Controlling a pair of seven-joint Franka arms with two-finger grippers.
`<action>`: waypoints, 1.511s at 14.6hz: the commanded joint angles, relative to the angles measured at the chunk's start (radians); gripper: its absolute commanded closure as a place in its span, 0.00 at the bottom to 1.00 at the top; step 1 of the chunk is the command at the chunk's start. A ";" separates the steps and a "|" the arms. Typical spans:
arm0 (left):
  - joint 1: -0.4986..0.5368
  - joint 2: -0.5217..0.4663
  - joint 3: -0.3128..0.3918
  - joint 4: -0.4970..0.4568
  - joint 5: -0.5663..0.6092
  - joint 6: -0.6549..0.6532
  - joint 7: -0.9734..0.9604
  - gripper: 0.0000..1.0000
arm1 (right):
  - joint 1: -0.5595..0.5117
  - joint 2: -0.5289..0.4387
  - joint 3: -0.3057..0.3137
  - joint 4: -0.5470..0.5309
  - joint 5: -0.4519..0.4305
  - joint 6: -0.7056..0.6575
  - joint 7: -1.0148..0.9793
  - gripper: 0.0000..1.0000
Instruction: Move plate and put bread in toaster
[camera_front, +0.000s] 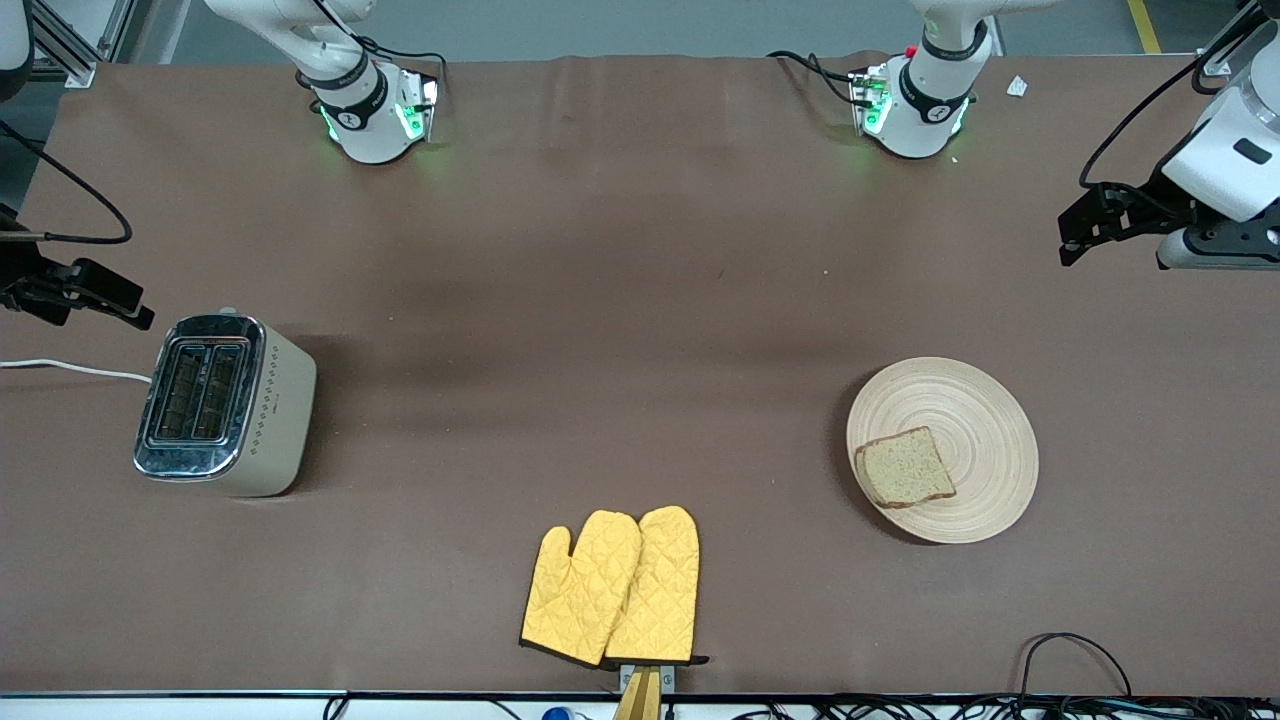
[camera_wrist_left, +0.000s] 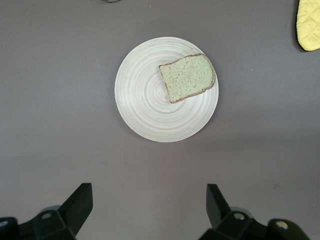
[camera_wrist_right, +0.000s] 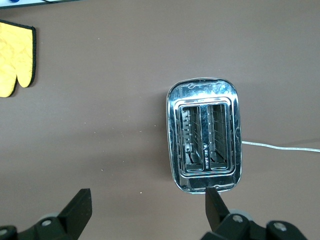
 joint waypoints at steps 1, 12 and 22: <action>0.004 0.007 0.001 0.020 -0.006 -0.021 -0.005 0.00 | -0.012 0.000 0.001 0.003 0.012 -0.006 -0.006 0.00; 0.085 0.258 0.033 0.115 -0.137 0.083 0.030 0.00 | -0.005 0.001 0.001 0.003 -0.002 -0.004 -0.009 0.00; 0.210 0.493 0.032 0.082 -0.214 0.287 0.222 0.00 | 0.002 0.001 0.001 -0.001 -0.003 -0.012 0.003 0.00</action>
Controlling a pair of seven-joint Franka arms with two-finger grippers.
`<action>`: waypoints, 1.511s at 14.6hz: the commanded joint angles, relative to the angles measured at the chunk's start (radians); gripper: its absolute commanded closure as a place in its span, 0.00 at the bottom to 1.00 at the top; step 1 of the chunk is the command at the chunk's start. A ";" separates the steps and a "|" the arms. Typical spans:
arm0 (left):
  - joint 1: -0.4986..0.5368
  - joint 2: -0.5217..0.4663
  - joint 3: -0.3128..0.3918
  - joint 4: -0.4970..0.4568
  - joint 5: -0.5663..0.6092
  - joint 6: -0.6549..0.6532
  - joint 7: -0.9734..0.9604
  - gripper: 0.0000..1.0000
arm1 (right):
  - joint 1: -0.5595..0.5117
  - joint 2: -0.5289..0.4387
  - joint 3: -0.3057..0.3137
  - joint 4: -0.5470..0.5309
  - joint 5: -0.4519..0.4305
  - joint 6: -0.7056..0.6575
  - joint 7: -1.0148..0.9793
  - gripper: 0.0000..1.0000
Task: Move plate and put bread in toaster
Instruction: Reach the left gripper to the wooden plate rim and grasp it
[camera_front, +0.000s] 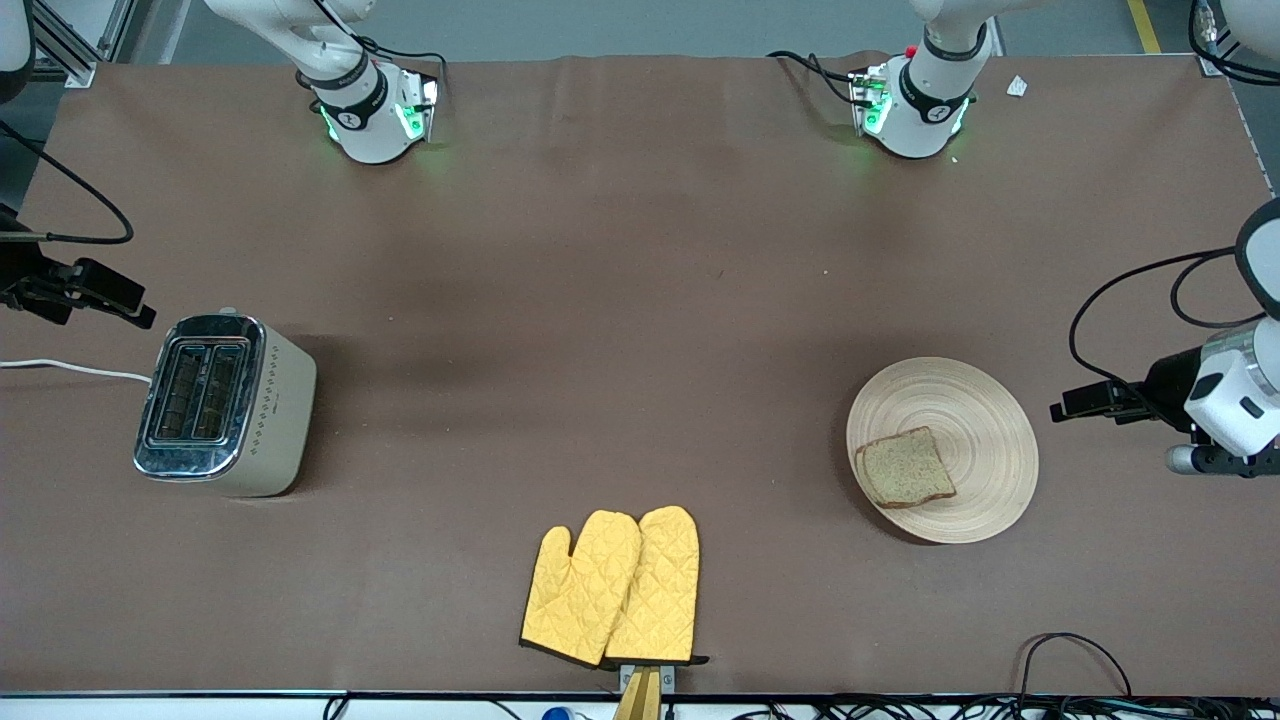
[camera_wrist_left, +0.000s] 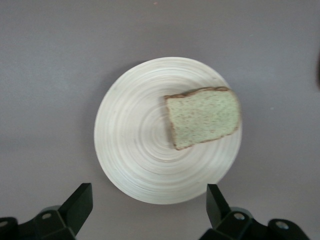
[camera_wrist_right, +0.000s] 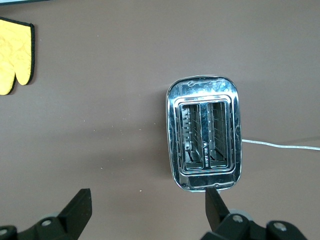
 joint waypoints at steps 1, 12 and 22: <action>0.053 0.064 -0.005 0.008 -0.041 0.018 0.034 0.00 | 0.002 0.000 0.002 0.000 -0.002 -0.005 0.004 0.00; 0.262 0.331 -0.005 0.022 -0.387 0.018 0.530 0.19 | -0.006 0.003 0.003 0.000 -0.002 -0.005 -0.006 0.00; 0.268 0.423 -0.008 0.022 -0.533 0.018 0.623 0.46 | -0.005 0.009 0.003 0.000 -0.001 0.000 -0.006 0.00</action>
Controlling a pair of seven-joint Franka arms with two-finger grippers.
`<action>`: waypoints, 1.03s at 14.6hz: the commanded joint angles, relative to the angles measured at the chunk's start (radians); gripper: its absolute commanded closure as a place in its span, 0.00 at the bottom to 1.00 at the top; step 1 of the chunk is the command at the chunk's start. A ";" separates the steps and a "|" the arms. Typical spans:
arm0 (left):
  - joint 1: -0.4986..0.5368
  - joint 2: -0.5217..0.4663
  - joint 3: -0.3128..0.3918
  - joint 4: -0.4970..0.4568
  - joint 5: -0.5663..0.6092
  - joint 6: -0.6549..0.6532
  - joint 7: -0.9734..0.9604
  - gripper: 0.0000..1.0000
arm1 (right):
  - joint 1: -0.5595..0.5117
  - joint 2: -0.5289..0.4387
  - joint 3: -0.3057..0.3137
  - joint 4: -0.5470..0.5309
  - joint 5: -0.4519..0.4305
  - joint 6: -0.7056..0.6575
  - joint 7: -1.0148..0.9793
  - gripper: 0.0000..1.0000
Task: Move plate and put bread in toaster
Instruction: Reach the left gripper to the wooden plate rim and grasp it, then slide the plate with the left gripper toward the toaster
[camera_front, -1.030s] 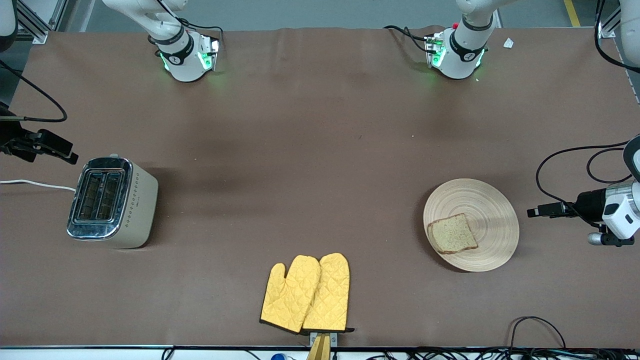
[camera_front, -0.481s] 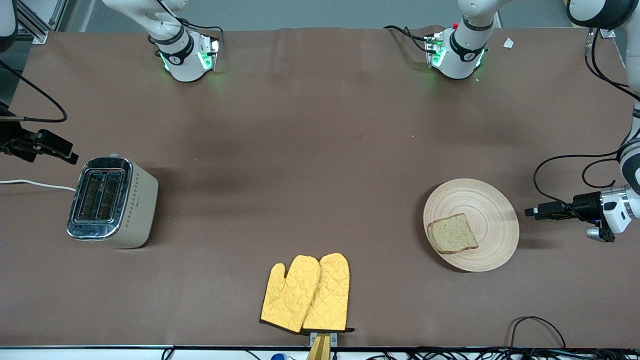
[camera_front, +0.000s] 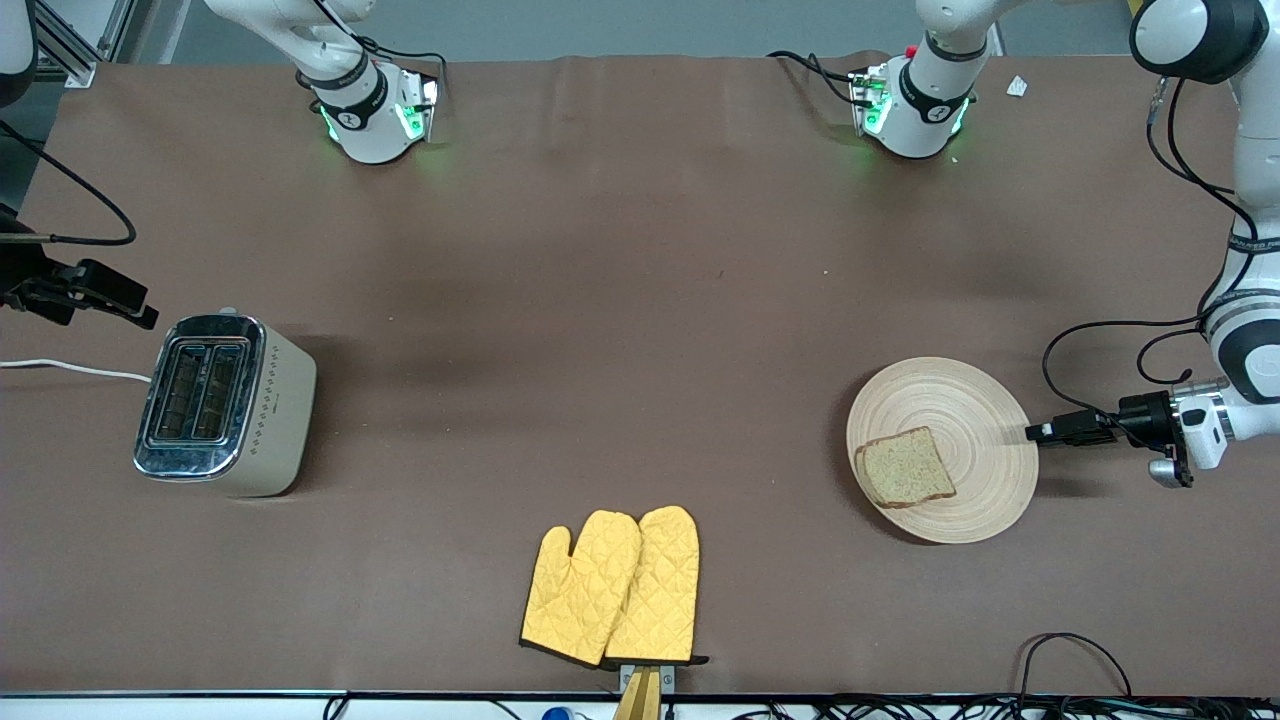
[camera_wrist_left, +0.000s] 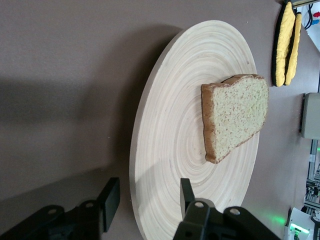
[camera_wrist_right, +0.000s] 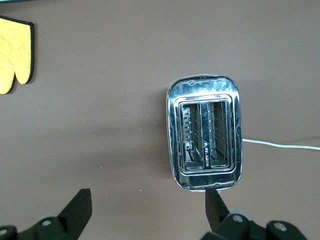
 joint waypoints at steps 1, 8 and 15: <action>-0.001 0.022 -0.004 0.015 -0.031 0.000 0.015 0.48 | -0.005 0.008 0.002 0.003 -0.001 0.002 -0.008 0.00; 0.000 0.033 -0.004 0.015 -0.036 0.000 0.015 0.78 | -0.008 0.008 0.001 0.003 -0.001 0.002 -0.006 0.00; -0.003 0.034 -0.009 0.015 -0.045 -0.015 0.059 0.97 | -0.010 0.010 0.001 0.004 0.008 -0.001 -0.008 0.00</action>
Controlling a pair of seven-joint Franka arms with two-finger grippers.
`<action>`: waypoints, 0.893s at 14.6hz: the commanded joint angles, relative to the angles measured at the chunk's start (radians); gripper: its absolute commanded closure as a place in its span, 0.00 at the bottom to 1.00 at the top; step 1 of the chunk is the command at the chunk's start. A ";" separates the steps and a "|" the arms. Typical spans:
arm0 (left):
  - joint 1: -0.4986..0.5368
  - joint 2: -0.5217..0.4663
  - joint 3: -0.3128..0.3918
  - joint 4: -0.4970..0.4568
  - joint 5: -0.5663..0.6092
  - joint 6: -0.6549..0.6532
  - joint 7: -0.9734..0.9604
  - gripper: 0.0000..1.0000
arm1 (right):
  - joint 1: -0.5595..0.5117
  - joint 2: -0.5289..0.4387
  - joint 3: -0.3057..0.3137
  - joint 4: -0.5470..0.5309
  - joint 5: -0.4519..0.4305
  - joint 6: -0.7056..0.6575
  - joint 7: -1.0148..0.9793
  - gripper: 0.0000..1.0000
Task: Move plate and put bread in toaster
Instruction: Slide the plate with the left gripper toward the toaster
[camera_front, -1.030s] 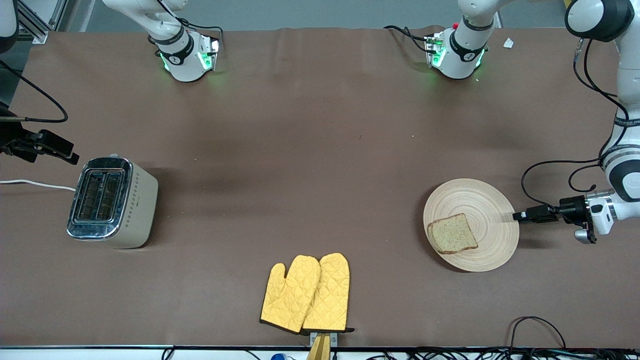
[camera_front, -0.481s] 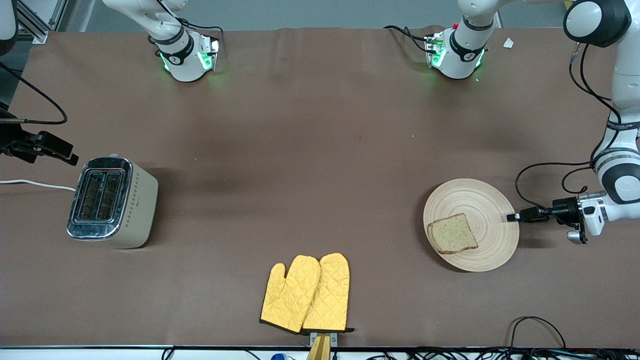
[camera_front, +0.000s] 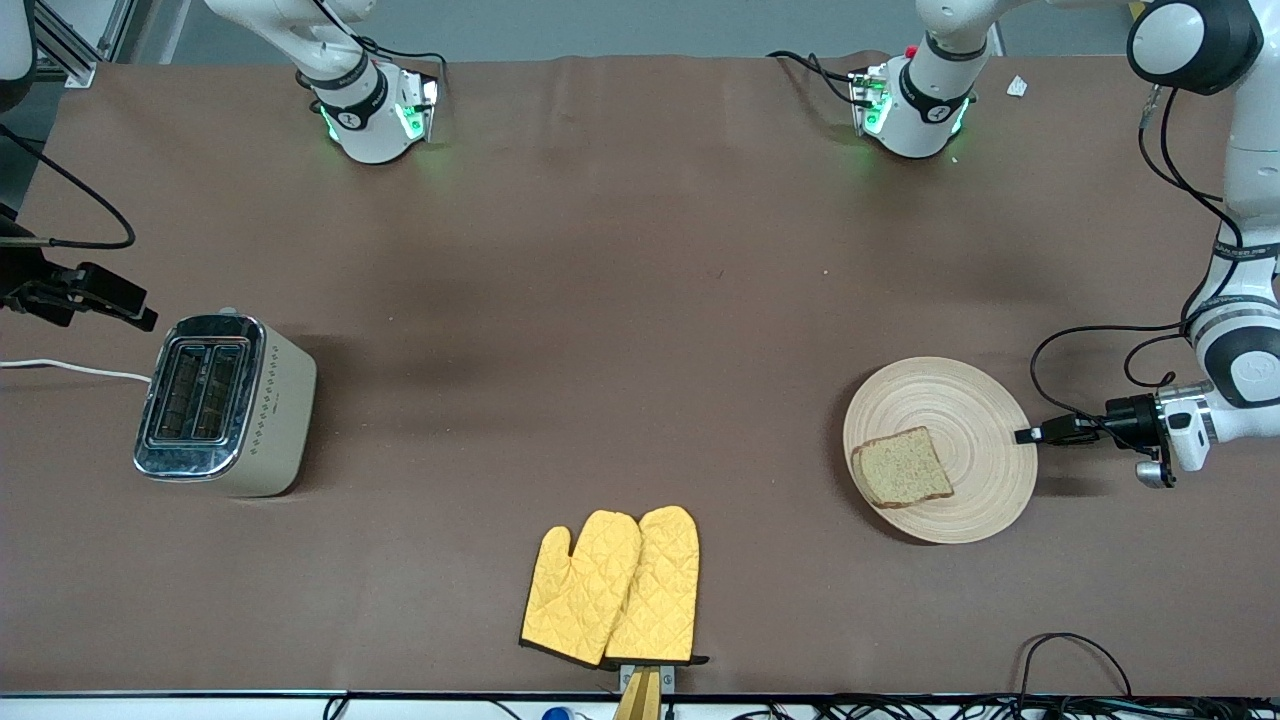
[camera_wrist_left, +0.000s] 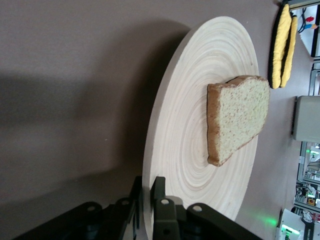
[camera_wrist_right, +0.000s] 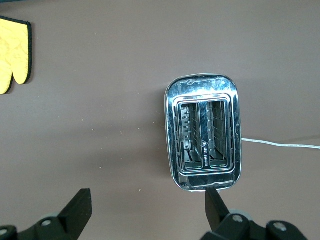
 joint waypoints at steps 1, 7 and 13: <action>-0.010 0.006 -0.013 0.014 -0.010 -0.005 0.063 1.00 | -0.004 0.005 0.003 0.004 0.008 -0.003 -0.008 0.00; -0.012 0.001 -0.154 0.037 -0.011 -0.005 0.007 1.00 | -0.002 0.006 0.003 0.003 0.001 -0.003 -0.008 0.00; -0.113 0.006 -0.286 0.040 -0.026 0.009 -0.117 1.00 | -0.004 0.006 0.003 0.003 0.002 -0.003 -0.002 0.00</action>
